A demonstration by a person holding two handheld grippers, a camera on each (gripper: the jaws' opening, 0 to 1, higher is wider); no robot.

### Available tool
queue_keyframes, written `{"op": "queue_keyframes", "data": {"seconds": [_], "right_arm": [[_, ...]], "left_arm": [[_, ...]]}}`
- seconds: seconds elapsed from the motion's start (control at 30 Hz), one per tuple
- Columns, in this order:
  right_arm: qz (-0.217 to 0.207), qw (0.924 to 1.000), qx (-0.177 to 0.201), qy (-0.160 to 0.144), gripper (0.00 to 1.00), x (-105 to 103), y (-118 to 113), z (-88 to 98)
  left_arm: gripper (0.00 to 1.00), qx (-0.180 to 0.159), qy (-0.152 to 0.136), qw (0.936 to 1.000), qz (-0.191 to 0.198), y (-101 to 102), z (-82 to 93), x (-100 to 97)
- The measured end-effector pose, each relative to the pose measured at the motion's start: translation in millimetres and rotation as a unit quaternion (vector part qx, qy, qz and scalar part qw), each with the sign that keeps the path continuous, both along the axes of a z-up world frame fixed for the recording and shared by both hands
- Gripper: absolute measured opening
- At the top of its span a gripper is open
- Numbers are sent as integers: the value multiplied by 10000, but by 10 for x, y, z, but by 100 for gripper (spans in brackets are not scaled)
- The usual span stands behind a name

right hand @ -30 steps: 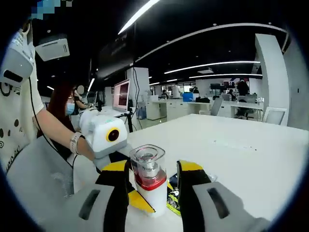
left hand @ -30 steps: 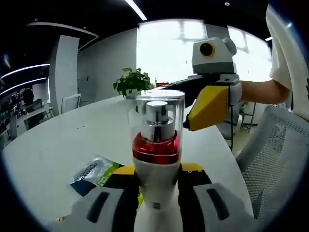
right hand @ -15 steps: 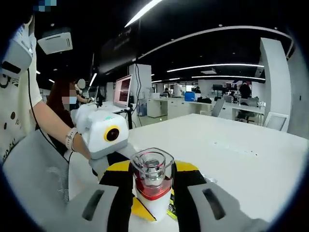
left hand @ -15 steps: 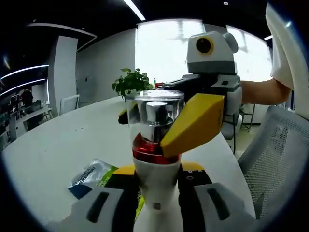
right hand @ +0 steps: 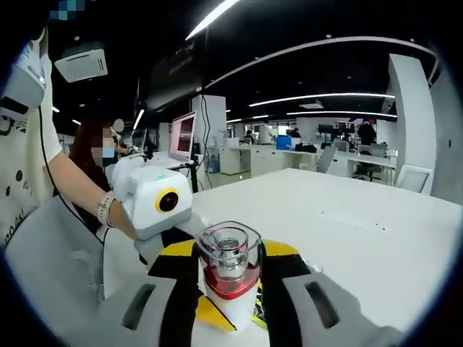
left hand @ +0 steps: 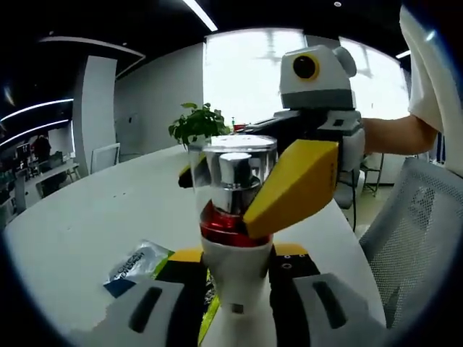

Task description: Arrange the skincare products in the storage area until every visible bottle or jar stands upright without overlapping.

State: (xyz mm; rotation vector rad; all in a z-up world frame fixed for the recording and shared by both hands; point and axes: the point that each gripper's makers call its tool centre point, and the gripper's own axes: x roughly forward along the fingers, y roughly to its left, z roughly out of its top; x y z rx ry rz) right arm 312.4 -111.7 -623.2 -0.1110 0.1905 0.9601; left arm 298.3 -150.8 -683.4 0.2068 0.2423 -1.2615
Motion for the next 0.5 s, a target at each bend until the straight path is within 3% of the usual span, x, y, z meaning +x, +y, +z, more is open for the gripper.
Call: {"op": "queue_keyframes", "data": {"seconds": [0.5], "right_arm": [[-154, 9996, -234, 35, 50, -165, 43, 73]], "left_arm": [[42, 211, -13, 9996, 165, 178, 81, -35]]}}
